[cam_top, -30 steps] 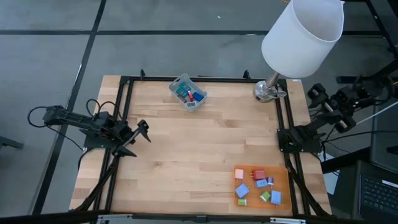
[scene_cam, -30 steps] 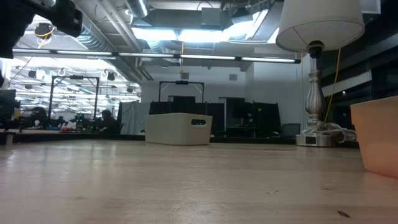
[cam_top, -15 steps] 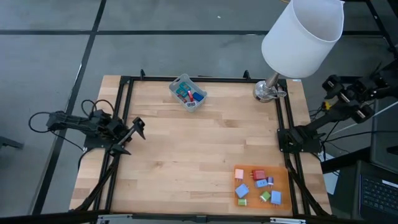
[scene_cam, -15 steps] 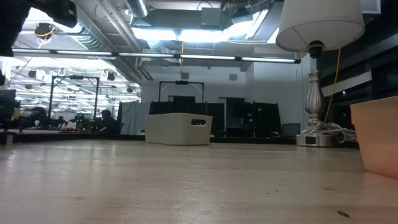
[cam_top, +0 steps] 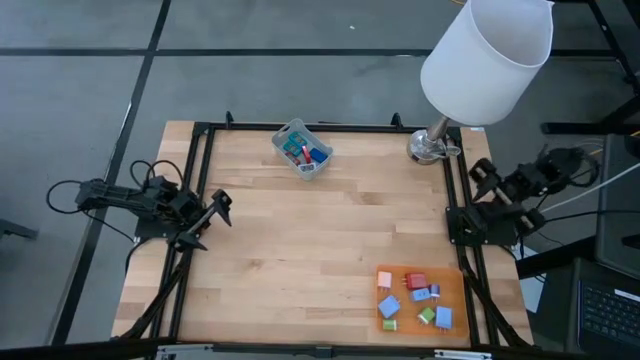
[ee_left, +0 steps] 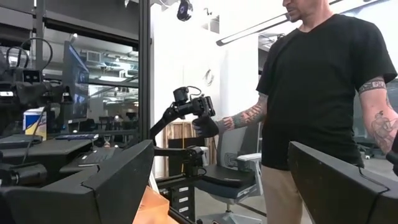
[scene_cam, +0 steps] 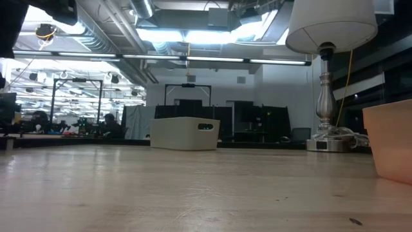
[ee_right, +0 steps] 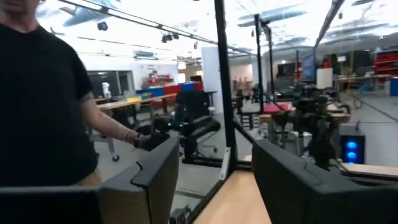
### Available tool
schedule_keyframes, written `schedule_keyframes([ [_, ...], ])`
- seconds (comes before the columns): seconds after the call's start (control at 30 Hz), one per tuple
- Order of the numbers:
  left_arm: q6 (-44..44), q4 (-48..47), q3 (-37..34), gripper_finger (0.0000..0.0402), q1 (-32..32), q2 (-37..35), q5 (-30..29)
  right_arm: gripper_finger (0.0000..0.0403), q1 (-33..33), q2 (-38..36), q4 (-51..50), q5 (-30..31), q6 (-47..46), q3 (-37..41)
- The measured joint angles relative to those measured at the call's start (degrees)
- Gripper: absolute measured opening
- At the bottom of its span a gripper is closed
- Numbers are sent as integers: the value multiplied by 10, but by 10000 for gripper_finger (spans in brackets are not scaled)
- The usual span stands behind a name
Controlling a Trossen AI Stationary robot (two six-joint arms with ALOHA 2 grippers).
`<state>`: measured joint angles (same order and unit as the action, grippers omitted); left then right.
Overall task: Pick & Place Office items
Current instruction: Return to Home Position
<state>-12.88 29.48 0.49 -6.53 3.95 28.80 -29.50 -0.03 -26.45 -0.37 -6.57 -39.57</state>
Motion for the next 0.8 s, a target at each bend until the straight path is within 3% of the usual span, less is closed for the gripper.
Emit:
schedule_keyframes([
  [0.2, 2, 3, 0, 363, -1, -1, 10, 201, 0, 0, 129, 4, -22, 107],
  [0.53, -20, 17, 0, 363, -1, -1, 24, 201, 0, 0, 493, 10, -77, 374],
  [0.8, -18, 0, 0, 363, -1, -2, 30, 201, 0, 0, 495, 25, -79, 387],
])
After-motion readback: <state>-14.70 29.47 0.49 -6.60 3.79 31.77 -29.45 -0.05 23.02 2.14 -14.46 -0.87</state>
